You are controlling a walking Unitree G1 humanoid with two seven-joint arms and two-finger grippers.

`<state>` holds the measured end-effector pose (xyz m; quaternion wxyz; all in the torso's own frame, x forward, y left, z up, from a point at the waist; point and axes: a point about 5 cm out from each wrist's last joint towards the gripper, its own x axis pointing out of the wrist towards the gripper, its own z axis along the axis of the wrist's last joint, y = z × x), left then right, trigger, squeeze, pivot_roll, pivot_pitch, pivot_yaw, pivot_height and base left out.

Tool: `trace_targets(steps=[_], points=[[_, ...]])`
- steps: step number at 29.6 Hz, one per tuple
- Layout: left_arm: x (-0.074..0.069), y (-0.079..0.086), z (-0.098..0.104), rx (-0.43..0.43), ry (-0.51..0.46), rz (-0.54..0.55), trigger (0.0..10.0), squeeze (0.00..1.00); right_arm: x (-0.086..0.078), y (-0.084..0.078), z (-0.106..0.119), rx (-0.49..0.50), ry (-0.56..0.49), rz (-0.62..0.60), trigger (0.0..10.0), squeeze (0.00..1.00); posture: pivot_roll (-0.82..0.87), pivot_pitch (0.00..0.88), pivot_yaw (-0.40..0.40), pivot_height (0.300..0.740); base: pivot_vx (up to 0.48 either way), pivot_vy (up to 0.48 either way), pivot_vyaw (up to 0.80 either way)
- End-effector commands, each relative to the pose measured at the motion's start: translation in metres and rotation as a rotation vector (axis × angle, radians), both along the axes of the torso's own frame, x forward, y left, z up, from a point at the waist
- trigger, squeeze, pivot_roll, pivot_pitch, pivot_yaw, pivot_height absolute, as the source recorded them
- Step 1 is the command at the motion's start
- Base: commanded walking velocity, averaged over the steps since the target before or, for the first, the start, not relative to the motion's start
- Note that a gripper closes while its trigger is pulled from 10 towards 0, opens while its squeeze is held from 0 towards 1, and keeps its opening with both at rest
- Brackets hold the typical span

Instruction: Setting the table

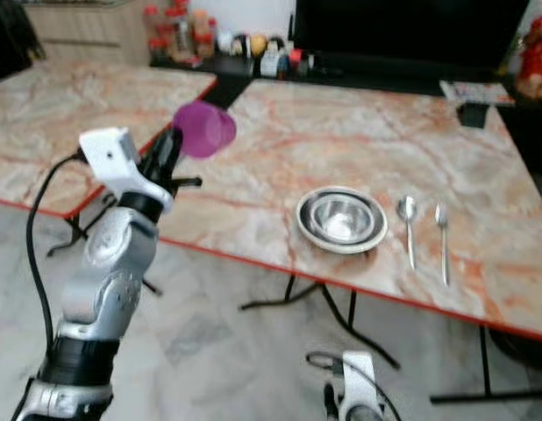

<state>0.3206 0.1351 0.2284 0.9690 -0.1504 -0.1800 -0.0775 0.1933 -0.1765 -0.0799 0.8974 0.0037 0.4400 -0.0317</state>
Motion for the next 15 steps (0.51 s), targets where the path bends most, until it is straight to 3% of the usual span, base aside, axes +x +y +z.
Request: trace_targets(steps=[1,7,11,15], points=[[0.0,-0.0103,0.0056,0.006,-0.026,-0.027,10.0,0.0,-0.0076,-0.0061,-0.0033,-0.009,0.023,-0.019,10.0,0.0,0.03,0.0,0.005,0.74,0.326,0.0,0.0],[0.0006,-0.0092,0.0054,0.014,-0.023,-0.038,10.0,0.0,-0.0083,-0.0046,-0.0039,-0.004,0.027,-0.029,10.0,0.0,0.03,0.0,0.011,0.74,0.328,0.0,0.0],[0.001,-0.0095,0.0052,0.018,-0.022,-0.048,10.0,0.0,-0.0085,-0.0037,-0.004,0.0,0.024,-0.03,10.0,0.0,0.03,0.0,0.015,0.74,0.326,0.0,-0.51],[0.0008,-0.0117,0.0049,0.023,-0.019,-0.067,10.0,0.0,-0.0085,-0.0029,-0.0039,-0.001,0.02,-0.027,10.0,0.0,0.03,0.0,0.017,0.74,0.328,0.0,0.0]])
